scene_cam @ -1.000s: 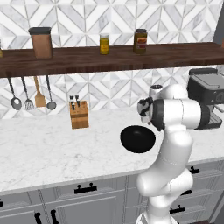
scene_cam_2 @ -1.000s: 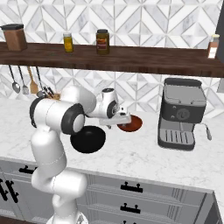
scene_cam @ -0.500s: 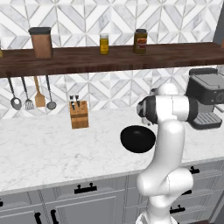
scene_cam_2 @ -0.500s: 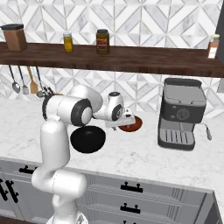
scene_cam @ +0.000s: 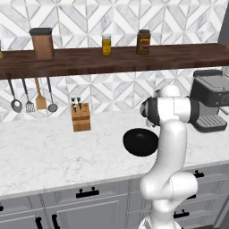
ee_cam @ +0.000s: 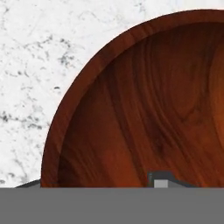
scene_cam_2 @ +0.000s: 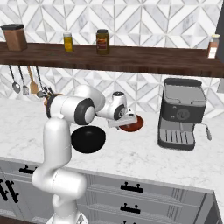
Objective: Pick up the bowls on the counter and stack them on top of one another in the open cabinet. Place the smaller bowl on top of the larger bowl.
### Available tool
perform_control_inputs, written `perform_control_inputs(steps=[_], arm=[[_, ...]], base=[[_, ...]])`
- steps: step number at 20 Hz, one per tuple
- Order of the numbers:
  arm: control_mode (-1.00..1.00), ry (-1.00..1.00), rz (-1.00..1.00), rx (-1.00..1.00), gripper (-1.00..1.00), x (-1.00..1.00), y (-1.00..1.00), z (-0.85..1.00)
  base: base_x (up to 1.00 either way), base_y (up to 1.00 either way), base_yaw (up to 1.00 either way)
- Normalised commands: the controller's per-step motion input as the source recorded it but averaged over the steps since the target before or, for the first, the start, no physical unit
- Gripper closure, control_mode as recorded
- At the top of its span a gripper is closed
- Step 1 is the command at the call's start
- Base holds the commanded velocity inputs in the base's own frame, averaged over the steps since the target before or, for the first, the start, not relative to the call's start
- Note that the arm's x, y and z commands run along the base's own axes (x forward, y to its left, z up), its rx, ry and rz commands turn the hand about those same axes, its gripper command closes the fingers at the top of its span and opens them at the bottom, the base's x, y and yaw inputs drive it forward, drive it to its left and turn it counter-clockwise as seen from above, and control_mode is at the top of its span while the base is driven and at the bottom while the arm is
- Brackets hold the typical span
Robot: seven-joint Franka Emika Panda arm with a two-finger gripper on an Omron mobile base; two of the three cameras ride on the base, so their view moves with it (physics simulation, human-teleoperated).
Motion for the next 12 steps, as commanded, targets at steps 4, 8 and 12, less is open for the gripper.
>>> perform_control_inputs(steps=[4, 8, 12], arm=[[-1.00, 0.00, 0.00, 0.09, 1.00, -0.14, 0.03, -0.03], [-1.00, 0.00, 0.00, 0.01, 1.00, -0.72, 0.33, 0.61], [-1.00, 0.00, 0.00, 0.00, 1.00, -1.00, 0.45, 0.98]], base=[[0.00, 0.00, 0.00], [0.00, 0.00, 0.00], [0.00, 0.00, 0.00]])
